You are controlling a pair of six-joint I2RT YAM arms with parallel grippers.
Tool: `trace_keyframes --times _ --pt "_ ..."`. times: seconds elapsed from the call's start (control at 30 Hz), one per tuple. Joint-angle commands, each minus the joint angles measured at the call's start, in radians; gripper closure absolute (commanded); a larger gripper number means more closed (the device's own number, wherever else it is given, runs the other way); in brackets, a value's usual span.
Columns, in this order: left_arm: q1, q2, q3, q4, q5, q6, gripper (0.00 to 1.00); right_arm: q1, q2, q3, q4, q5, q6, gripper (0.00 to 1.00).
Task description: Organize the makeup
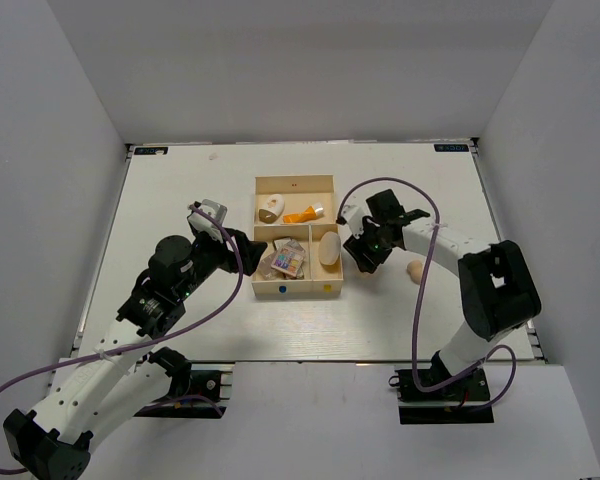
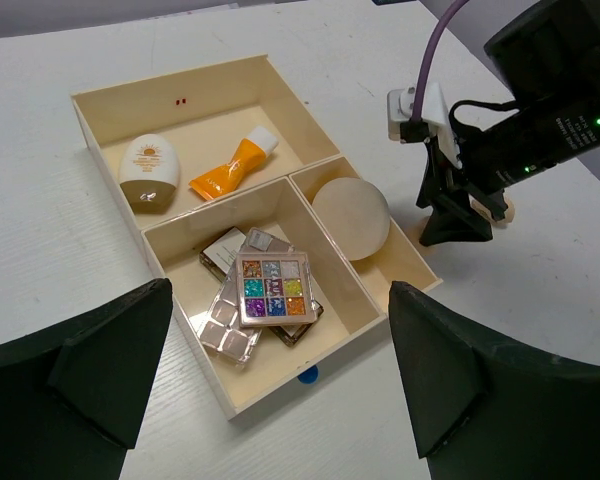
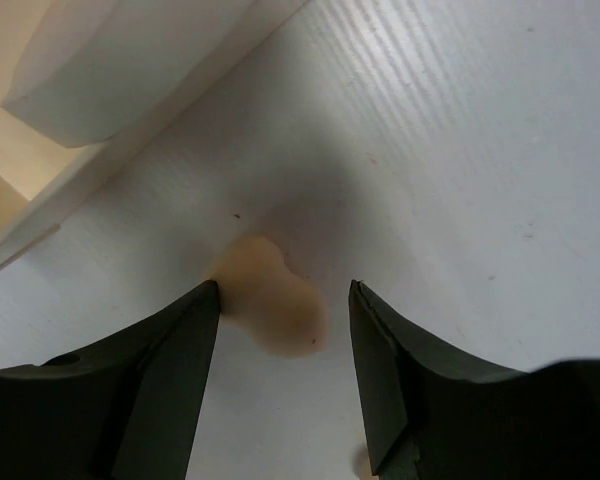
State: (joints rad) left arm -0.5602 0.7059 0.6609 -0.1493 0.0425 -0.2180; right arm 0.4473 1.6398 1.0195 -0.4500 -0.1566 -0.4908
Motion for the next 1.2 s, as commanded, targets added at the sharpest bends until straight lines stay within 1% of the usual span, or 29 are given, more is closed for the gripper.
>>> trace_keyframes --times 0.0,0.07,0.1,0.17,0.2,0.3,0.33,0.47,0.67,0.8,1.0,1.17 --pt "0.003 -0.011 -0.007 0.014 0.016 0.002 0.02 0.007 0.021 0.040 -0.036 -0.034 -0.038 0.41" --pt "0.003 -0.011 -0.007 0.014 0.016 0.002 0.02 0.005 0.029 0.037 -0.033 -0.035 -0.040 0.44" --pt "0.003 -0.011 -0.007 0.014 0.014 0.002 0.02 0.005 0.032 0.034 -0.030 -0.037 -0.040 0.49" --pt "0.003 -0.010 -0.007 0.014 0.017 0.002 0.02 0.005 0.032 0.031 -0.032 -0.038 -0.037 0.55" --pt "0.003 -0.011 -0.007 0.013 0.016 0.002 0.02 0.002 0.032 0.030 -0.038 -0.043 -0.037 0.65" --pt "0.003 -0.011 -0.007 0.013 0.014 0.002 0.02 0.001 0.017 0.028 -0.045 -0.055 -0.035 0.79" --pt "0.003 -0.011 -0.007 0.014 0.014 0.002 0.02 -0.001 0.011 0.027 -0.046 -0.061 -0.032 0.91" --pt "0.003 -0.014 -0.007 0.014 0.014 0.002 0.02 -0.001 -0.057 0.025 -0.049 -0.087 -0.025 0.94" --pt "0.003 -0.011 -0.007 0.016 0.014 0.002 0.02 0.005 -0.181 0.069 -0.079 -0.149 -0.014 0.95" --pt "0.003 -0.011 -0.006 0.014 0.013 0.002 0.02 0.024 -0.238 0.106 -0.093 -0.243 -0.023 0.95" --pt "0.003 -0.008 -0.007 0.016 0.007 0.003 0.02 0.108 -0.176 0.163 -0.113 -0.316 -0.032 0.94" --pt "0.003 -0.005 -0.007 0.016 0.007 0.005 0.02 0.168 -0.103 0.211 -0.113 -0.293 -0.042 0.93"
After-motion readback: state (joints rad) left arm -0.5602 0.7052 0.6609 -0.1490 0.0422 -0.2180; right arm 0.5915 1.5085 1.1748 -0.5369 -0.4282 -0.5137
